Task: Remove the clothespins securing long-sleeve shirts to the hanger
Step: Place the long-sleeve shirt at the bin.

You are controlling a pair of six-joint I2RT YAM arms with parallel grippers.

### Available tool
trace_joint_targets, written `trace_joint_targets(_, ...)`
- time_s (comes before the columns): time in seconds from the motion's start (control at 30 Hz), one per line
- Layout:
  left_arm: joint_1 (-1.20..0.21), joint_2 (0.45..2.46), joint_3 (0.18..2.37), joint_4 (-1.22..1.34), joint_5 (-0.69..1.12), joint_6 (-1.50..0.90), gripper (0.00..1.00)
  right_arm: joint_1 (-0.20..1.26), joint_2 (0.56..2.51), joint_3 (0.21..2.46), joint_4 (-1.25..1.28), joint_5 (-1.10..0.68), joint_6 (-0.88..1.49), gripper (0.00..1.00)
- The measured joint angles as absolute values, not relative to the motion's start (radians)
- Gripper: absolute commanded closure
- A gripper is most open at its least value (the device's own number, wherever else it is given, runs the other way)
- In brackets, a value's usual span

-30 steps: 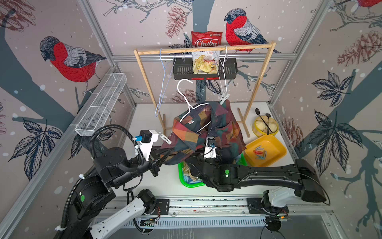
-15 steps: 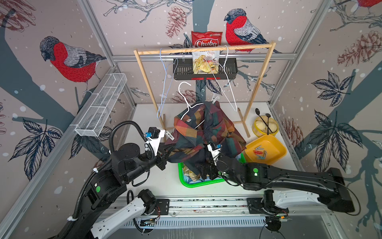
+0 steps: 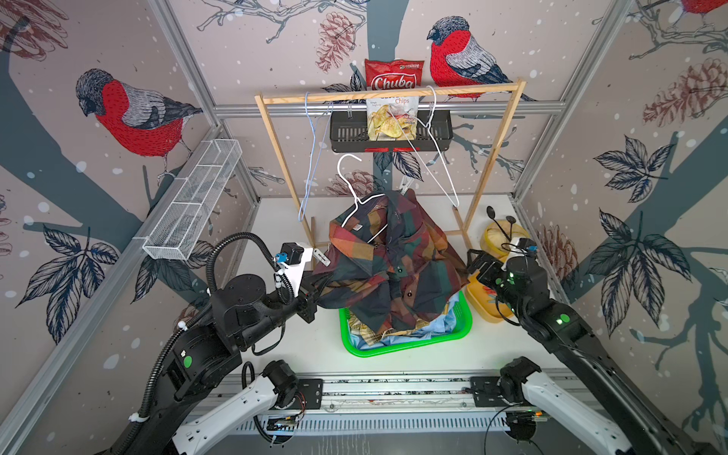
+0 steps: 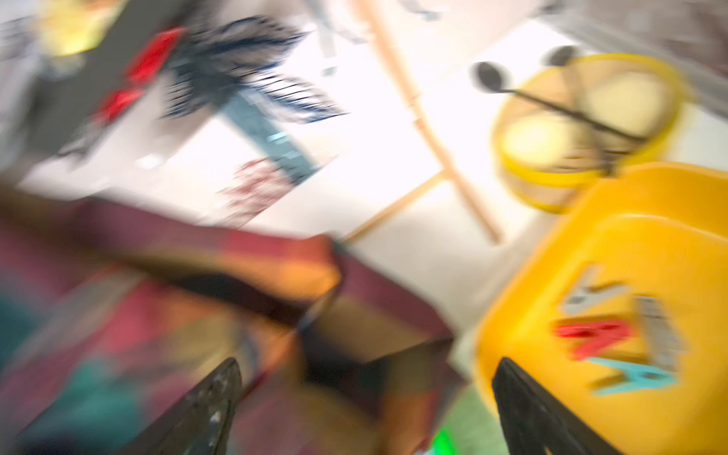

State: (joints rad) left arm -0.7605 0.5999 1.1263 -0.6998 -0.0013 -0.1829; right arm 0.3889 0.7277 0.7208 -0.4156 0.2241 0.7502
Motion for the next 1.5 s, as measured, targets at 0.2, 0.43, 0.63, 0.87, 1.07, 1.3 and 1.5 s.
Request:
trace_joint_targets(0.2,-0.76,0.598,1.118,-0.693,0.026,-0.165,1.0,0.099,0.854,0.587,-0.299,-0.073,0.709,0.0)
trace_joint_targets(0.43,-0.761,0.598,1.102,-0.683,0.033,-0.157,1.0,0.188,0.982,0.5,-0.075,-0.34,0.735,0.03)
trace_joint_targets(0.63,-0.761,0.591,1.1,-0.672,0.052,-0.157,1.0,0.278,1.048,0.499,0.033,-0.364,0.76,0.36)
trace_joint_targets(0.87,-0.761,0.579,1.092,-0.668,0.052,-0.157,1.0,0.424,1.025,0.604,-0.019,-0.221,0.755,0.62)
trace_joint_targets(1.07,-0.761,0.569,1.091,-0.668,0.053,-0.15,1.0,0.557,1.021,0.673,-0.112,-0.04,0.73,0.96)
trace_joint_targets(1.3,-0.761,0.554,1.127,-0.694,0.052,-0.136,1.0,0.79,1.038,0.728,-0.166,0.073,0.738,1.0)
trace_joint_targets(1.5,-0.761,0.538,1.118,-0.715,0.076,-0.112,1.0,0.997,1.088,0.711,-0.12,0.127,0.811,1.0)
